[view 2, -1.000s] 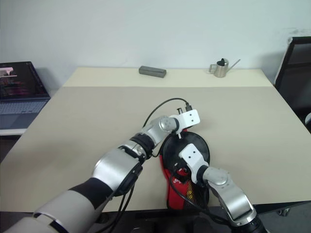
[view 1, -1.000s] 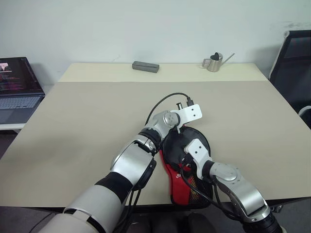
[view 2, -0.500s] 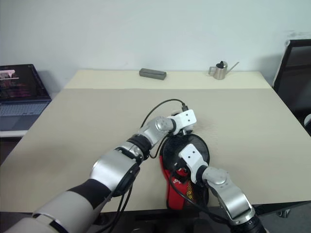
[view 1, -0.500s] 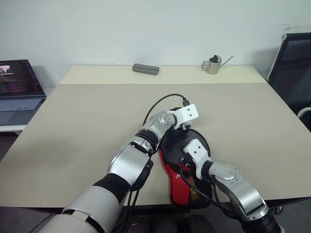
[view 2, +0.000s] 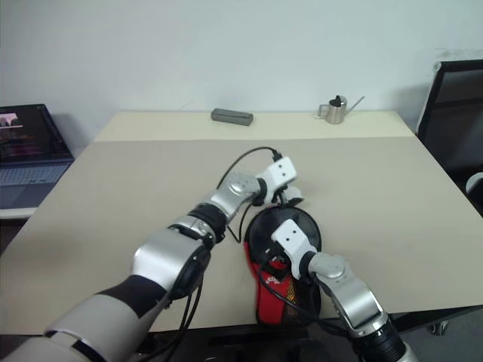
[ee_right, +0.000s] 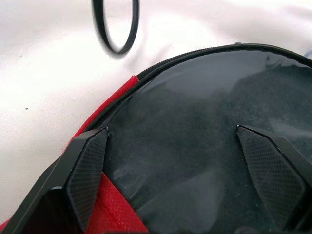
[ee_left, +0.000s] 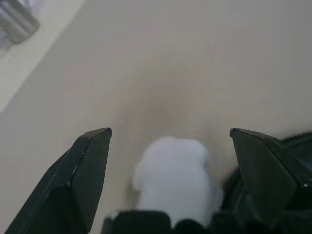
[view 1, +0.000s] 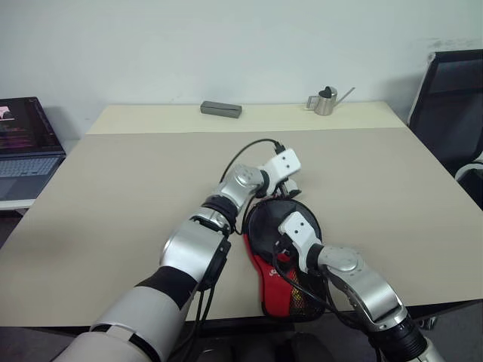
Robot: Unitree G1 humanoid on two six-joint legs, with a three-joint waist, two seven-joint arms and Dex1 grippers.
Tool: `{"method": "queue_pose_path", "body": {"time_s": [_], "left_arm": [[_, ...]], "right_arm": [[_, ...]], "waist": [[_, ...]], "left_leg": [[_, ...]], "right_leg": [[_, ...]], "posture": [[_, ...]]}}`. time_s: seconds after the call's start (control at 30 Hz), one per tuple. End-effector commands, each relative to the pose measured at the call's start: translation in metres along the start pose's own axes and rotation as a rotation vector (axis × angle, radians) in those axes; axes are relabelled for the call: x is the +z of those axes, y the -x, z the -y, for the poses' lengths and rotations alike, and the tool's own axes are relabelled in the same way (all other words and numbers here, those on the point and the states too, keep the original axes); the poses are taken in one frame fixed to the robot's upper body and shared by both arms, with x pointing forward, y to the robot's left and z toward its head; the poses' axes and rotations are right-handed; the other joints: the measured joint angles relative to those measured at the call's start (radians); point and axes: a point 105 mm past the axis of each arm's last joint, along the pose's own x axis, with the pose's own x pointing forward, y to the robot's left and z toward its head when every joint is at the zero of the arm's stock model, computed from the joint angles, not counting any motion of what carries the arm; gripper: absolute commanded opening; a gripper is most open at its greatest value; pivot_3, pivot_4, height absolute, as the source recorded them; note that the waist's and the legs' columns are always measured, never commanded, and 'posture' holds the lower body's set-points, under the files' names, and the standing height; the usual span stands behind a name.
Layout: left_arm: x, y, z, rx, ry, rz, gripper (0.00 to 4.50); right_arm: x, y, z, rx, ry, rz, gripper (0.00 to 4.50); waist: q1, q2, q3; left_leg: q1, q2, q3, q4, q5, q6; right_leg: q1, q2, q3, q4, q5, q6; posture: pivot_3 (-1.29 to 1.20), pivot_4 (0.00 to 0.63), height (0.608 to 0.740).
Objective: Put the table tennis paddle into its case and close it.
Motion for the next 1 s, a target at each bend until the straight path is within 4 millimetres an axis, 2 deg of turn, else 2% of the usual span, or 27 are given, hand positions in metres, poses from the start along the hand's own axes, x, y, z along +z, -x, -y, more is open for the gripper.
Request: {"method": "queue_pose_path", "body": {"time_s": [0.03,0.1,0.2,0.33,0.47,0.53,0.6,0.7,0.77,0.87,1.0], "left_arm": [[0.021,0.033,-0.049,0.124,-0.003,0.100,4.25],[0.013,0.049,-0.063,0.159,0.010,0.094,4.25],[-0.012,0.086,-0.081,0.169,0.034,0.073,4.25],[-0.030,0.123,-0.081,0.093,0.131,0.146,4.25],[-0.051,0.154,-0.065,0.023,0.232,0.169,4.25],[-0.067,0.172,-0.039,-0.031,0.271,0.158,4.25],[-0.071,0.183,-0.014,-0.056,0.333,0.173,4.25],[-0.064,0.185,0.014,-0.098,0.355,0.187,4.25],[-0.054,0.185,0.024,-0.129,0.358,0.214,4.25],[-0.039,0.179,0.032,-0.161,0.353,0.242,4.25],[-0.024,0.169,0.038,-0.196,0.310,0.253,4.25]], "right_arm": [[-0.041,-0.003,0.007,-0.013,-0.061,-0.150,4.50],[-0.040,-0.003,0.009,-0.011,-0.056,-0.148,4.50],[-0.037,-0.003,0.016,-0.012,-0.049,-0.143,4.50],[-0.035,0.000,0.026,-0.007,-0.048,-0.137,4.50],[-0.031,0.005,0.029,0.031,-0.023,-0.123,4.50],[-0.026,0.009,0.030,0.066,-0.002,-0.105,4.50],[-0.022,0.014,0.033,0.089,0.011,-0.089,4.50],[-0.015,0.020,0.040,0.110,0.020,-0.070,4.50],[-0.009,0.024,0.044,0.120,0.031,-0.053,4.50],[-0.001,0.034,0.052,0.131,0.030,-0.032,4.50],[0.021,0.061,0.055,0.199,-0.015,0.035,4.50]], "waist": [[-0.004,0.000,0.000],[-0.006,0.000,0.000],[-0.007,0.000,0.000],[-0.006,0.001,0.000],[0.006,0.000,0.000],[0.005,0.001,0.000],[0.004,0.002,0.000],[0.013,0.000,0.002],[0.023,0.000,0.002],[0.028,0.001,0.003],[0.028,0.003,0.007]], "left_leg": [[0.001,0.000,0.000,0.000,0.000,0.000],[0.003,0.000,0.001,0.000,0.000,0.000],[0.005,0.000,0.000,-0.001,0.000,0.000],[0.005,0.000,0.000,-0.001,0.000,0.000],[0.003,0.000,0.000,-0.001,0.000,0.000],[0.003,0.001,-0.001,-0.001,0.000,0.000],[0.004,0.003,0.001,-0.001,-0.001,0.000],[0.003,0.004,-0.001,-0.001,-0.002,0.000],[0.002,0.004,-0.003,0.000,-0.002,0.000],[0.002,0.003,-0.002,0.000,-0.002,0.000],[0.002,0.002,0.000,0.000,-0.002,0.000]], "right_leg": [[0.000,0.000,0.000,0.000,0.000,0.000],[0.002,0.000,0.000,0.000,0.000,0.000],[0.005,0.000,0.000,0.000,0.000,0.000],[0.005,0.000,0.001,0.000,0.000,0.000],[0.004,0.000,0.000,-0.001,0.000,-0.001],[0.004,0.000,0.001,-0.001,0.000,-0.001],[0.005,-0.001,0.003,-0.001,-0.001,-0.002],[0.004,-0.001,0.002,-0.002,-0.001,-0.002],[0.004,-0.001,-0.001,-0.002,-0.001,-0.003],[0.004,-0.001,0.000,-0.002,-0.001,-0.003],[0.004,-0.001,0.001,-0.003,-0.001,-0.003]], "posture": [[0.00,0.150,0.740],[0.00,0.150,0.740],[0.00,0.150,0.740],[0.00,0.150,0.740],[0.00,0.150,0.740],[0.00,0.150,0.740],[0.00,0.150,0.740],[0.00,0.150,0.740],[0.00,0.150,0.740],[0.00,0.150,0.740],[0.00,0.150,0.740]]}}
